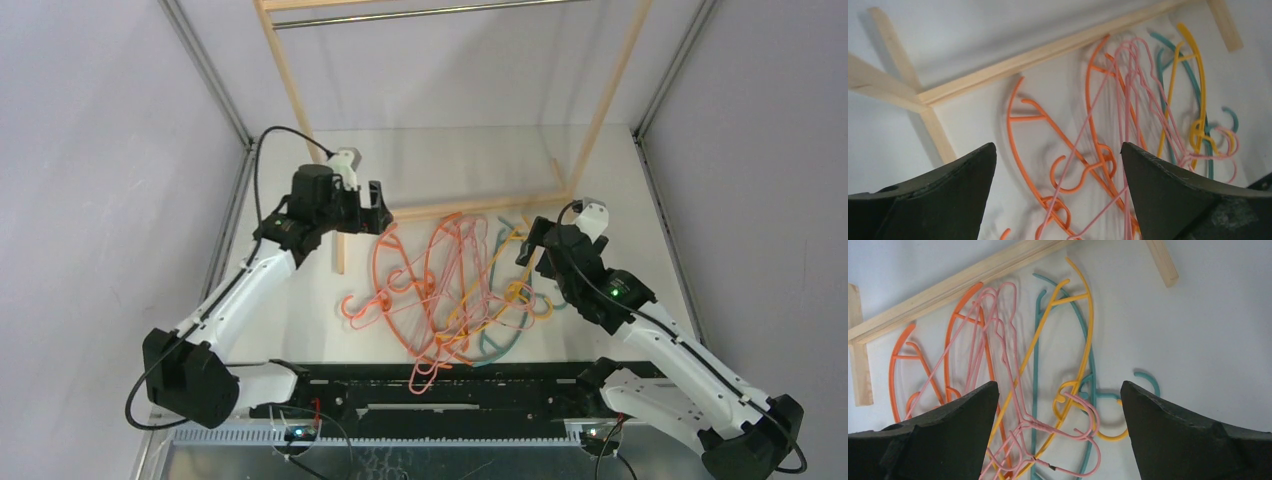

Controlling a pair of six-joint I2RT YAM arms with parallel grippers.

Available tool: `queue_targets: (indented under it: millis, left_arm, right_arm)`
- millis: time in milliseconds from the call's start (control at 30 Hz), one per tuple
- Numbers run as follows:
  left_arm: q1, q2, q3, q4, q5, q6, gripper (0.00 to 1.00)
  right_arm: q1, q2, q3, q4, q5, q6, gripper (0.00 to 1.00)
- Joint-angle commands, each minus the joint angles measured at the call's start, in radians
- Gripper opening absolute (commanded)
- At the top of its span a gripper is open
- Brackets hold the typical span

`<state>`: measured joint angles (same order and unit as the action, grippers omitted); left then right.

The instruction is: Organize the hangers

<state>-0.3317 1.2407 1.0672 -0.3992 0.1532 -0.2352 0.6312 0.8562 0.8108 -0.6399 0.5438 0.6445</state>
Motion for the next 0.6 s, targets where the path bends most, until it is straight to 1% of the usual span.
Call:
queue_targets:
  millis: [0,100,200,300,467,533,567]
  left_arm:
    - [-0.084,-0.003,0.021,-0.019,-0.043,0.041,0.99]
    - [-0.142,-0.048,-0.037,0.015,-0.083,0.044,1.00]
    - [-0.231,-0.078,-0.109,0.027,-0.174,0.031,1.00]
    - [-0.336,-0.095,-0.206,0.064,-0.272,0.020,0.99]
    - [-0.527,-0.044,-0.314,0.134,-0.427,0.012,0.99]
    - [-0.564,-0.009,-0.337,0.161,-0.454,0.009,0.97]
    - [-0.571,0.006,-0.345,0.174,-0.452,0.009,0.94]
  right_arm:
    - [0.009,-0.026,0.035,-0.010,-0.001,-0.034,1.00]
    - [0.007,-0.053,0.006,0.030,-0.023,-0.109,1.00]
    - [0.002,-0.057,0.002,0.018,-0.010,-0.108,1.00]
    - [0.001,-0.056,0.001,-0.003,-0.028,-0.095,1.00]
    - [0.001,-0.061,-0.008,-0.025,-0.046,-0.080,1.00]
    - [0.002,-0.069,-0.014,-0.027,-0.050,-0.078,1.00]
    - [0.001,-0.076,-0.015,-0.028,-0.051,-0.076,1.00]
